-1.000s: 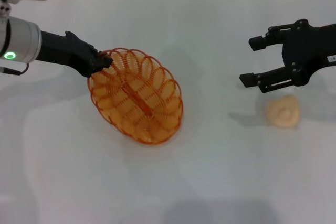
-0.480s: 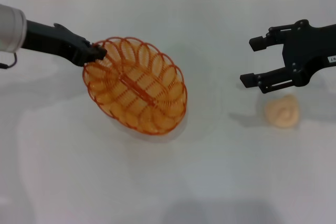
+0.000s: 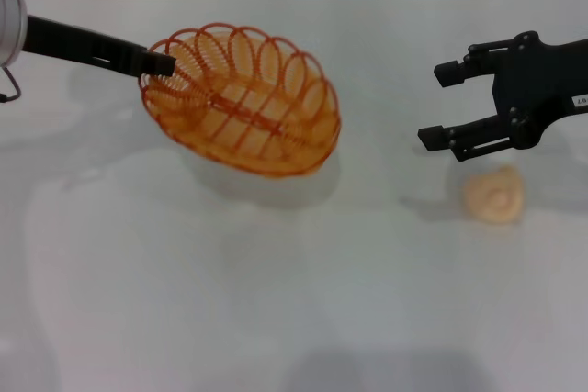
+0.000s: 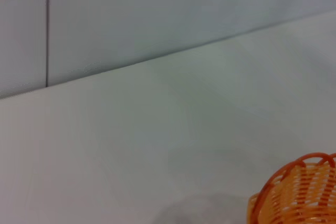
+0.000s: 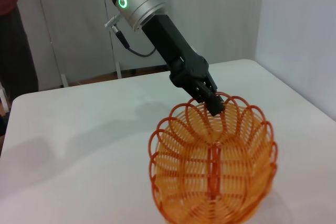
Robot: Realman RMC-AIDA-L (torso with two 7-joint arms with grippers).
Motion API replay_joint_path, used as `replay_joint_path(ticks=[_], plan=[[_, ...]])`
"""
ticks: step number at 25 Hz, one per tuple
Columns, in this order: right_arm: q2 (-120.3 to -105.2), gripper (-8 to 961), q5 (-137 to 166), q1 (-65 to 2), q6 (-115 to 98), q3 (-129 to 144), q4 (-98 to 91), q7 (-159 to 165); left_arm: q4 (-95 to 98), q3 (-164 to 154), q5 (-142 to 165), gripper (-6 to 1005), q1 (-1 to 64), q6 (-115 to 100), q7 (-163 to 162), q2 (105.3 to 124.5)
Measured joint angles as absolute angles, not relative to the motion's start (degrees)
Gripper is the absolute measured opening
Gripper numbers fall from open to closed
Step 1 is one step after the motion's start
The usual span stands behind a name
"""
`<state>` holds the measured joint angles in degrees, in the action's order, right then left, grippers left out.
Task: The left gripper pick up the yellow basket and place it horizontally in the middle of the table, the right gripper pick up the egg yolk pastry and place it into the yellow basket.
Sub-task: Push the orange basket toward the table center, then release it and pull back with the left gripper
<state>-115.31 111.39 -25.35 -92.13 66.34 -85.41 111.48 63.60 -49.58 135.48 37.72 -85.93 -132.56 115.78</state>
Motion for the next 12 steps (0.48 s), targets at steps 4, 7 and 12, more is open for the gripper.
replay_joint_path(ticks=[4, 7, 12], plan=[[-115.31, 813, 111.33, -25.38, -92.06, 66.25, -85.41, 111.5, 63.31, -48.99, 134.55, 78, 37.7, -86.29, -138.95, 116.3], [-115.31, 813, 110.79, -25.39, -92.05, 66.26, -85.45, 111.52, 62.63, -48.9, 133.85, 77, 37.65, -87.26, -141.9, 116.49], [-115.31, 812, 110.08, -25.4, -92.3, 66.27, -85.65, 111.52, 60.63, -49.37, 133.59, 76, 37.6, -88.63, -145.29, 116.71]])
